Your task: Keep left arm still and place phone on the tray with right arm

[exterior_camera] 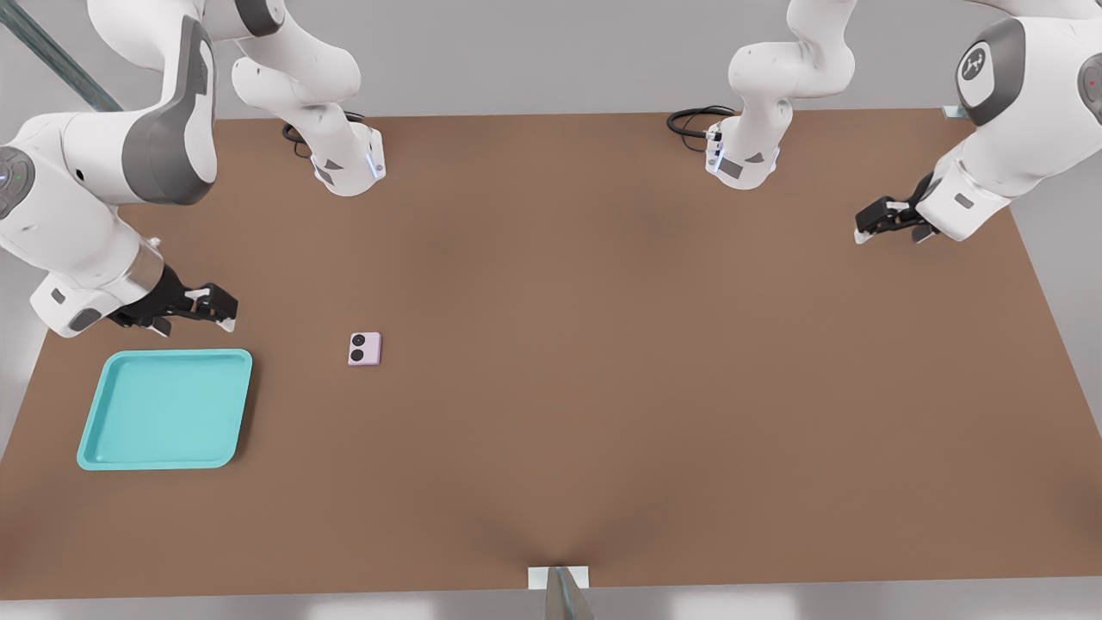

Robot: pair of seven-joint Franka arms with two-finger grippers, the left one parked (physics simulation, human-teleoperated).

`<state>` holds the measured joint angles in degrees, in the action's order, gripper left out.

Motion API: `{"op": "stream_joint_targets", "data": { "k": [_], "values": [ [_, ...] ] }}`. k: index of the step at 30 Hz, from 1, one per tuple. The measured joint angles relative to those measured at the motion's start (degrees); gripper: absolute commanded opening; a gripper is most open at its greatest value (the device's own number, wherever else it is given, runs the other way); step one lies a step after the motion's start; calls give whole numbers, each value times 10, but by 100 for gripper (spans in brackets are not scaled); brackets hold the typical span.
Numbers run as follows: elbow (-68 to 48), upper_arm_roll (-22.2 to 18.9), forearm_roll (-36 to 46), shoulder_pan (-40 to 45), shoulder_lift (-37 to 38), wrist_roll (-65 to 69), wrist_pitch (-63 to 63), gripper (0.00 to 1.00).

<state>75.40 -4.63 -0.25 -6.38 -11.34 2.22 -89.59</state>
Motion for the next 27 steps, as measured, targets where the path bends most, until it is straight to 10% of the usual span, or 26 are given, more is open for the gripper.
{"op": "stream_joint_targets", "data": {
  "k": [12, 27],
  "values": [
    [312, 135, -28, -3, -33, -71, -222, 100],
    [435, 146, -10, 47, -92, -207, -402, 100]
  ]
}}
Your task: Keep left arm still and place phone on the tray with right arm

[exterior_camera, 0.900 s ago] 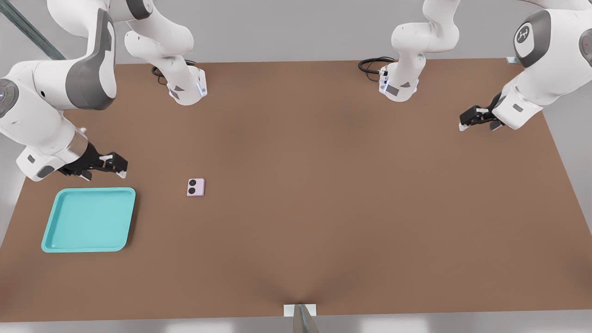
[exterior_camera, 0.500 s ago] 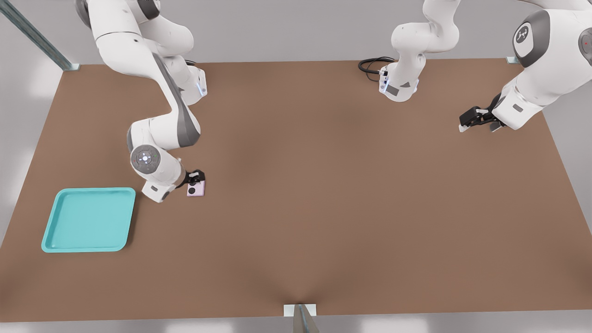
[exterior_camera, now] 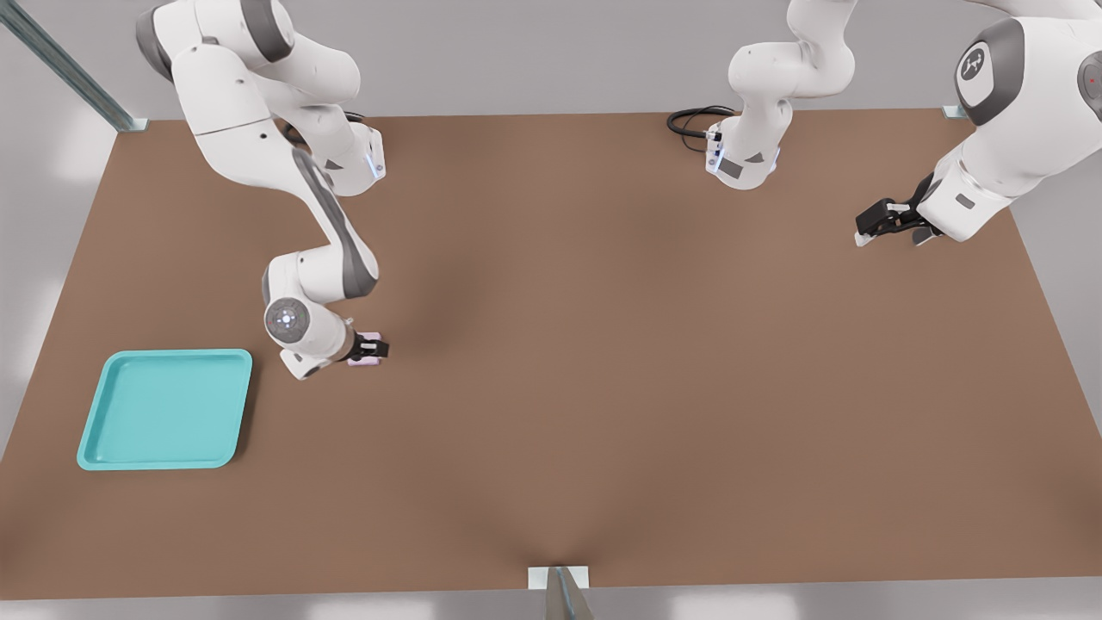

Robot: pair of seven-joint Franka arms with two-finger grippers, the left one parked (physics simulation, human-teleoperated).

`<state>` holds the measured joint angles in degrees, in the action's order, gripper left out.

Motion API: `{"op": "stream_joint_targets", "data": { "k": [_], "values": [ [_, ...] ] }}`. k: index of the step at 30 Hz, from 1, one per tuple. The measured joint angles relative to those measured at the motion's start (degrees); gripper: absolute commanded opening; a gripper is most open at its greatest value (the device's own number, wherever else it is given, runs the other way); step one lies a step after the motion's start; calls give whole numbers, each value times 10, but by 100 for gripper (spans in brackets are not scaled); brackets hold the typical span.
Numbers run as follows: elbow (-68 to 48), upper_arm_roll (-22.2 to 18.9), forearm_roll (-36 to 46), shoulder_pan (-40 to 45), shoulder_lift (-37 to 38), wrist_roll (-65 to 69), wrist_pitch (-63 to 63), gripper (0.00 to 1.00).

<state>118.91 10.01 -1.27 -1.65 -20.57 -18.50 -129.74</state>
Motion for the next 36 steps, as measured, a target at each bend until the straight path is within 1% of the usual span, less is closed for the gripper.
{"op": "stream_joint_targets", "data": {
  "k": [4, 11, 20, 22, 27, 30, 31, 36],
  "values": [
    [16, 0, -7, 7, -12, -4, -17, 100],
    [16, 0, -23, 24, -67, -8, -51, 100],
    [20, 0, -30, 22, -84, -12, -76, 100],
    [19, 0, -30, 21, -85, -12, -79, 93],
    [18, 0, -30, 20, -91, -13, -83, 94],
    [18, 0, -30, 20, -91, -14, -86, 83],
    [18, 0, -29, 20, -89, -13, -87, 81],
    [17, 0, -28, 23, -70, -10, -84, 81]
  ]
}}
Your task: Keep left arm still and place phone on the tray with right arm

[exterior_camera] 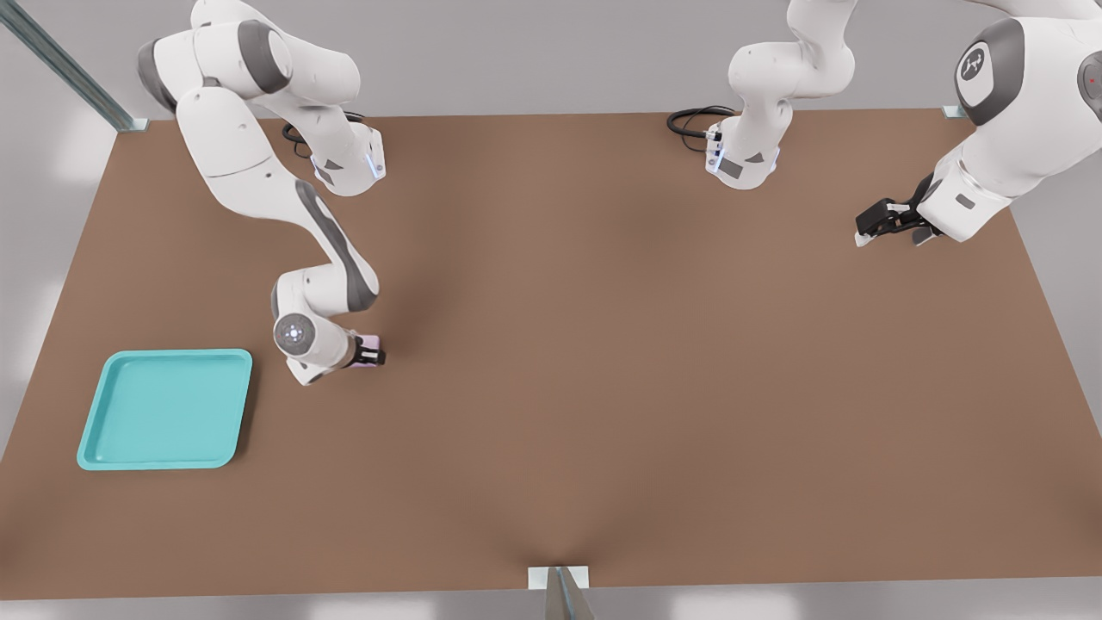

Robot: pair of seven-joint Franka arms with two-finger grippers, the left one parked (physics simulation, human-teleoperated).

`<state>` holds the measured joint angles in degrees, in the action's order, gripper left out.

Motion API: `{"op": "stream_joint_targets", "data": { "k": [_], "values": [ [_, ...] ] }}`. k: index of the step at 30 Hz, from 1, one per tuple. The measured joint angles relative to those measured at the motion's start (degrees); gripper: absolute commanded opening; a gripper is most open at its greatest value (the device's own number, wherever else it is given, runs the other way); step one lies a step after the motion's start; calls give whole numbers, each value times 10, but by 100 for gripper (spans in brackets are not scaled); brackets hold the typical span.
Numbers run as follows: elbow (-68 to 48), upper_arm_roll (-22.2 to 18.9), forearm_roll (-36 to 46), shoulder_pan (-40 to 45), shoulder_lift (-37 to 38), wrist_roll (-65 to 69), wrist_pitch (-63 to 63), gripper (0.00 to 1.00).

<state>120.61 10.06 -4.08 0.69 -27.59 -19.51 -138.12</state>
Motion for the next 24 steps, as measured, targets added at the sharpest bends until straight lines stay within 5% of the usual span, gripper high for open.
{"op": "stream_joint_targets", "data": {
  "k": [7, 13, 24],
  "values": [
    [-23, -1, 0, 51, 44, 21, 27, 81],
    [-90, -6, -9, 183, 58, 77, 77, 81],
    [-198, -8, -28, 316, -35, 236, 99, 79]
  ]
}}
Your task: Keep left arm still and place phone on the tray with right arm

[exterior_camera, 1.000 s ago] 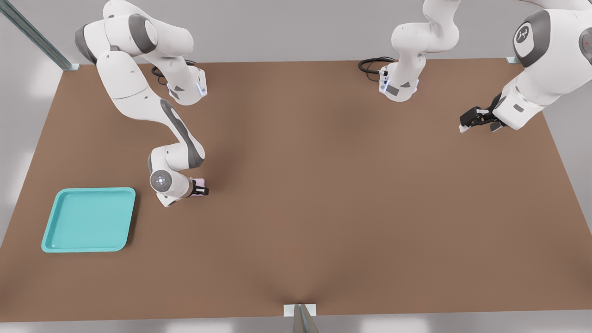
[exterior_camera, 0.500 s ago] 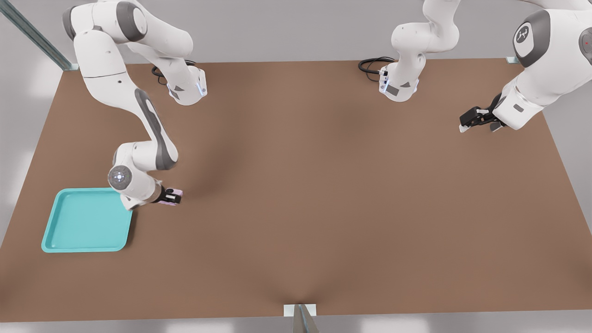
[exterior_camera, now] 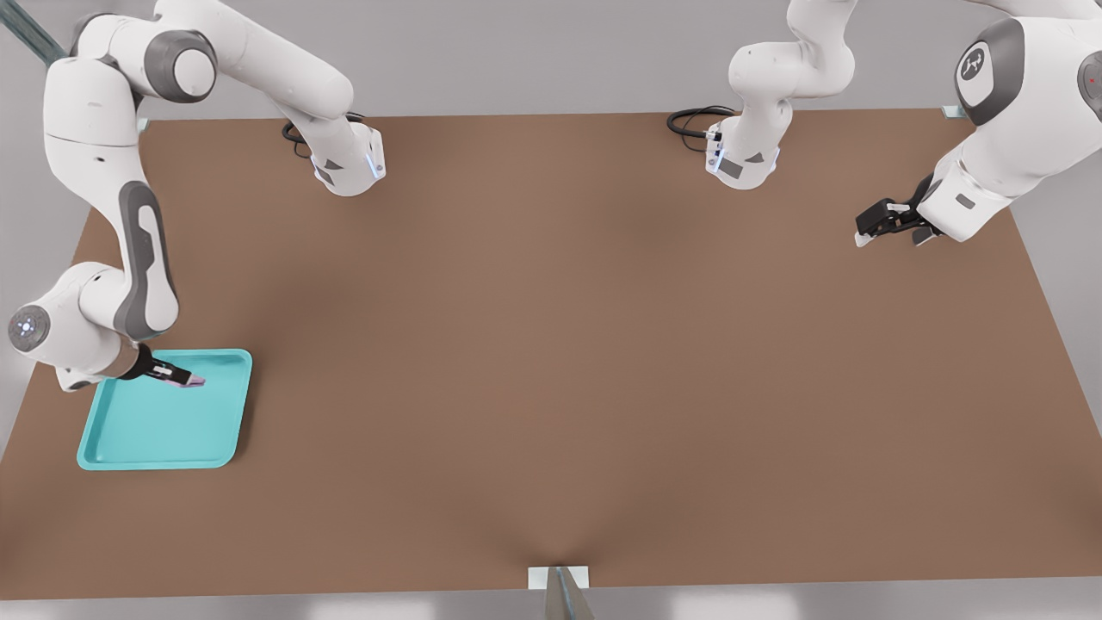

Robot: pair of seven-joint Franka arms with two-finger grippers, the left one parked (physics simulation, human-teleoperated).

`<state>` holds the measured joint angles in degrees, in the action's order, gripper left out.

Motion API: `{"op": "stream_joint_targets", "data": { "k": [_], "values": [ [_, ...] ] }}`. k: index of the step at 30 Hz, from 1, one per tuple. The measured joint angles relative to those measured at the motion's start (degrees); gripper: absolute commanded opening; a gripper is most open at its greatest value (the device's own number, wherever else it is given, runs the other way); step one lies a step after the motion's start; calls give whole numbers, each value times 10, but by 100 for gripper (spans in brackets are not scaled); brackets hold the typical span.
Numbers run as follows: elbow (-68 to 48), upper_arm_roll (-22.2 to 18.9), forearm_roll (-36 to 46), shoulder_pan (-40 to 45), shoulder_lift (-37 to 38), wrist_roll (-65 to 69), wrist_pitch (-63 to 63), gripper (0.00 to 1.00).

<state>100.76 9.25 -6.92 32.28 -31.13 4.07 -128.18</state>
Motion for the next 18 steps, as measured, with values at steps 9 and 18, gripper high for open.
{"op": "stream_joint_targets", "data": {
  "k": [9, 18],
  "values": [
    [-99, 24, -3, -4, 5, 94, 12, 100],
    [-194, -158, 31, -447, 260, 72, 266, 100]
  ]
}}
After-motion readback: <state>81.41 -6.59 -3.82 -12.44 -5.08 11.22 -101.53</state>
